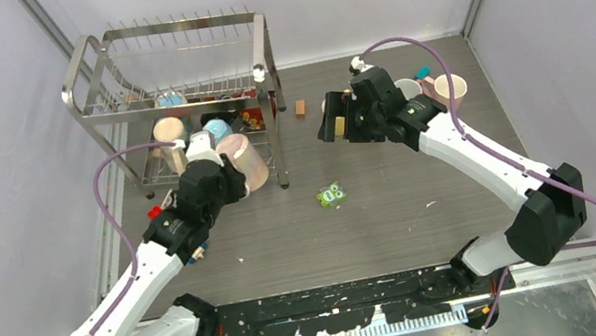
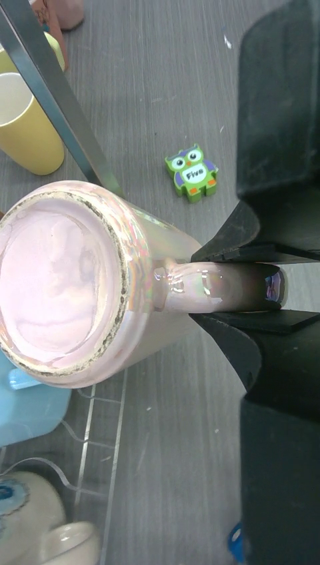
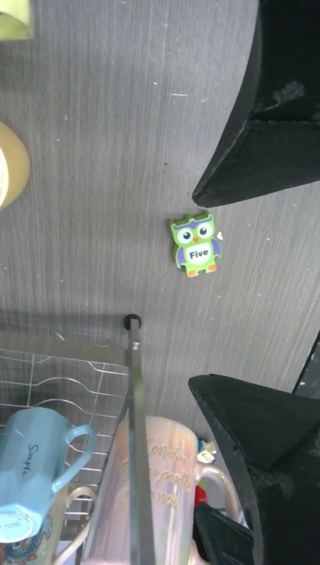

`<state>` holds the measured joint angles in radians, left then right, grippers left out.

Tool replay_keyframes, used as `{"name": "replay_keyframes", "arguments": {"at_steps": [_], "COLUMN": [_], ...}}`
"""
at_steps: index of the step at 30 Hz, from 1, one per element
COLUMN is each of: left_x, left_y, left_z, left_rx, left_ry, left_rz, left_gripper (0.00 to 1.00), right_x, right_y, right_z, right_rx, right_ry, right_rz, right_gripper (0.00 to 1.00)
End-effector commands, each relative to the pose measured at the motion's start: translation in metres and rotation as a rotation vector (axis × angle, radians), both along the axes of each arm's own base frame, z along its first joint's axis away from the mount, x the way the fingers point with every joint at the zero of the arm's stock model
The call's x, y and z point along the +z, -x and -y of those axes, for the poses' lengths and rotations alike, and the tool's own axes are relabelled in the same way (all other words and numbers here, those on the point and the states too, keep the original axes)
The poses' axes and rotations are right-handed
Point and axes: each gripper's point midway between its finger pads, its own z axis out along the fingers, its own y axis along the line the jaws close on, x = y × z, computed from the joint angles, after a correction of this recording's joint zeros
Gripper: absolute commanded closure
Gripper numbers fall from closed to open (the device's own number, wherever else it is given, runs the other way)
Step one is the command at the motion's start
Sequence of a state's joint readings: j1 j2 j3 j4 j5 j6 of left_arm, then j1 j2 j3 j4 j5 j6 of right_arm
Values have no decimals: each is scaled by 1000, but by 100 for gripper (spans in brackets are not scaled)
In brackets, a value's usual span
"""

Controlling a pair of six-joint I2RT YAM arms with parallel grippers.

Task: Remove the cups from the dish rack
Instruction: Unload the cup from the dish rack, then place the cup at the center of the board.

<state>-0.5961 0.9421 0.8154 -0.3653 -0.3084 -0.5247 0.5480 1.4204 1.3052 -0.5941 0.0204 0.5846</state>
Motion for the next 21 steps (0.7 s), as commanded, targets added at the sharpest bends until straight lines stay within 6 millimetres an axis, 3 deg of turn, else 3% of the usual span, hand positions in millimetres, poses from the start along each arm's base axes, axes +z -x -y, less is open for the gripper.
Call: {"name": "replay_keyframes", "arguments": {"at_steps": [1, 13, 21], "left_x": [33, 33, 49], "left_y": [6, 37, 47], "left_z": [9, 38, 56], "left_rx": [53, 92, 97], "left_ry": [217, 595, 881], "left_rz": [50, -131, -197], "left_gripper": [100, 100, 100], "right_x": [29, 15, 12], "right_y": [11, 74, 92], "right_z": [-7, -48, -76], "right_rx": [-12, 45, 51], "right_ry": [-111, -352, -549], "right_rz": [71, -1, -29], "right_gripper": [0, 0, 1]}}
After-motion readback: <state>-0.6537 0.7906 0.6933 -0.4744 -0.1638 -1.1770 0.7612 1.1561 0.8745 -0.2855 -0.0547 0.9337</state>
